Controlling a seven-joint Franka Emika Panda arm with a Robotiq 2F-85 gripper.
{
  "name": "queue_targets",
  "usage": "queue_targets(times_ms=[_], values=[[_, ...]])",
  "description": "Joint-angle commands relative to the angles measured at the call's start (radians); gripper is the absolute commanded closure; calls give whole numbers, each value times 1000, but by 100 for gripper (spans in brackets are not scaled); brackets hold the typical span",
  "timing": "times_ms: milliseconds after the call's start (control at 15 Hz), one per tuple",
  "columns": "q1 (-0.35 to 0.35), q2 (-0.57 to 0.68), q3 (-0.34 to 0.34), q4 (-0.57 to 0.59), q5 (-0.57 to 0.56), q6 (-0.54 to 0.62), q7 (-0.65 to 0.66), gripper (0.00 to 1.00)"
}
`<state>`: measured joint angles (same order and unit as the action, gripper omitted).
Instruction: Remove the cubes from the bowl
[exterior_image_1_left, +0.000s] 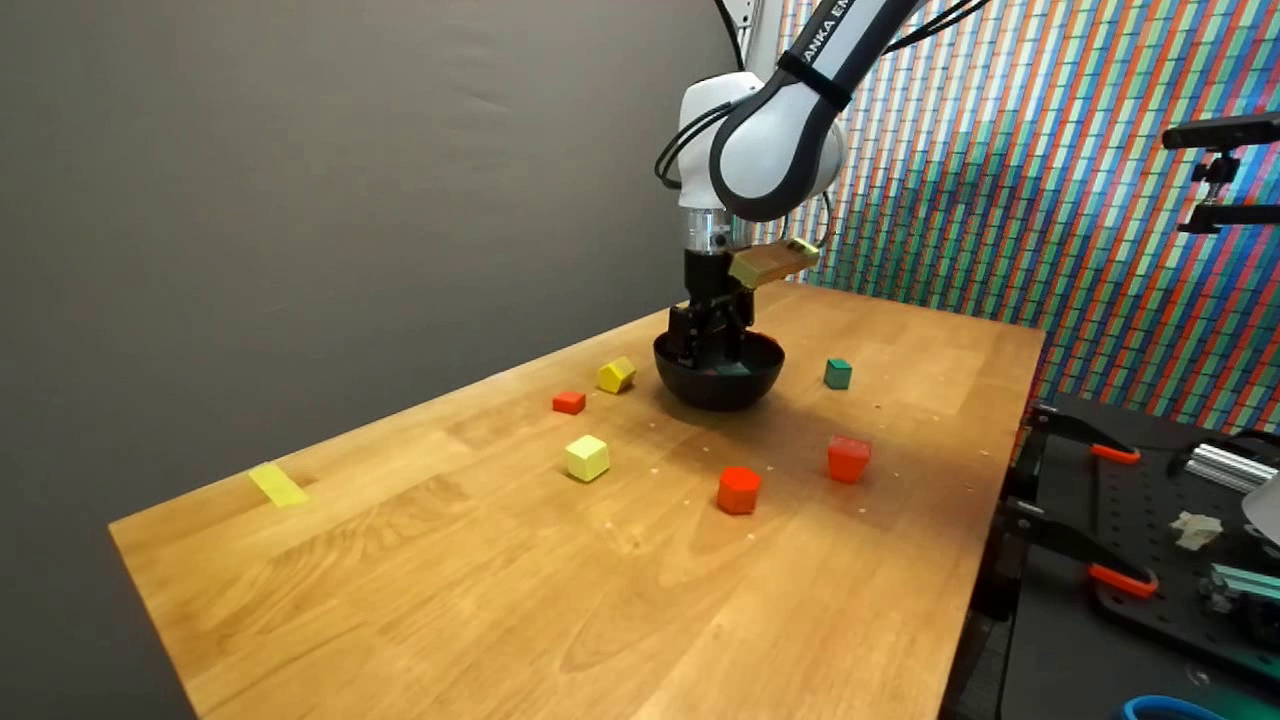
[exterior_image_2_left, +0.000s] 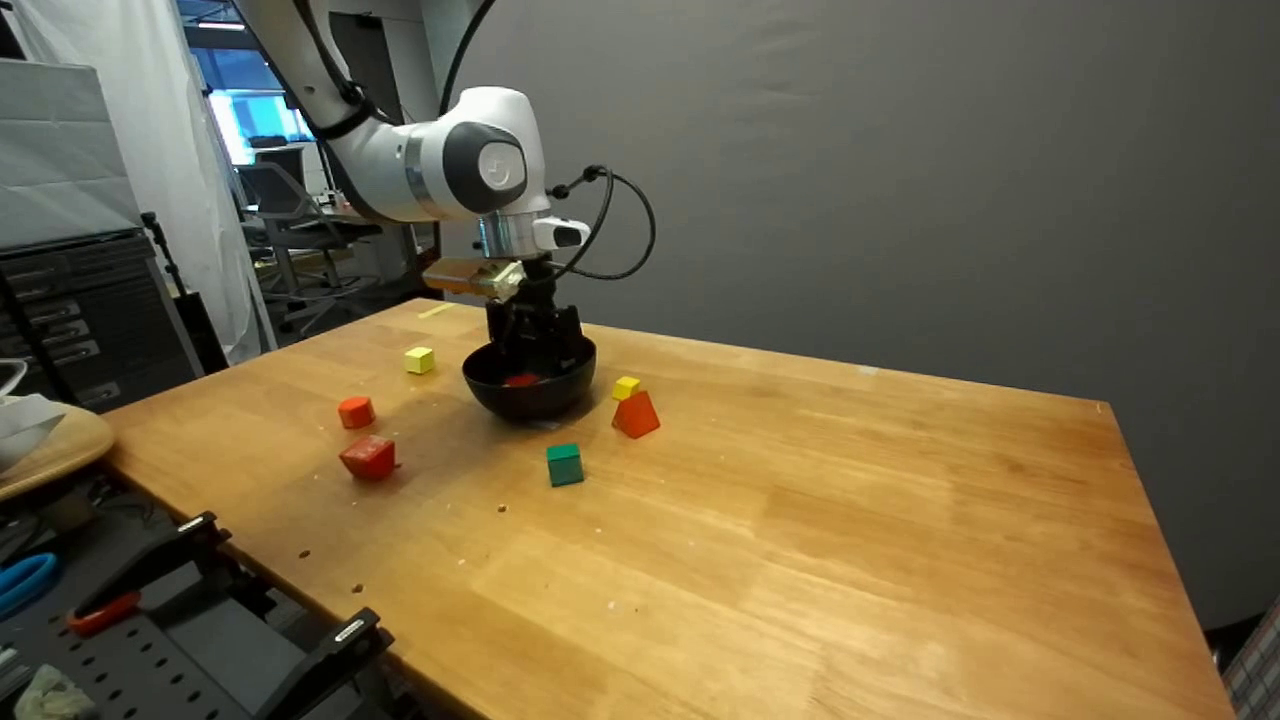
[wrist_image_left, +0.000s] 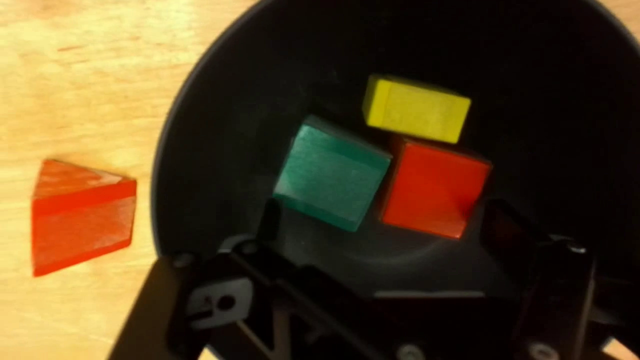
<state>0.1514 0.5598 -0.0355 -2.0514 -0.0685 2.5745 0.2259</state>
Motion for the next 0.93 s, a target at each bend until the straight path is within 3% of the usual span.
queue_targets(times_ms=[0, 467, 533, 600, 667, 867], values=[[23, 25, -32, 28, -69, -33, -6, 0], [20, 17, 15, 0, -52, -42, -29, 0], [21, 11, 16, 0, -51, -41, -28, 8], [21, 4, 17, -2, -50, -38, -27, 27], [20, -10, 17, -6, -48, -36, -26, 34], [4, -87, 17, -41, -37, -27, -28, 36]])
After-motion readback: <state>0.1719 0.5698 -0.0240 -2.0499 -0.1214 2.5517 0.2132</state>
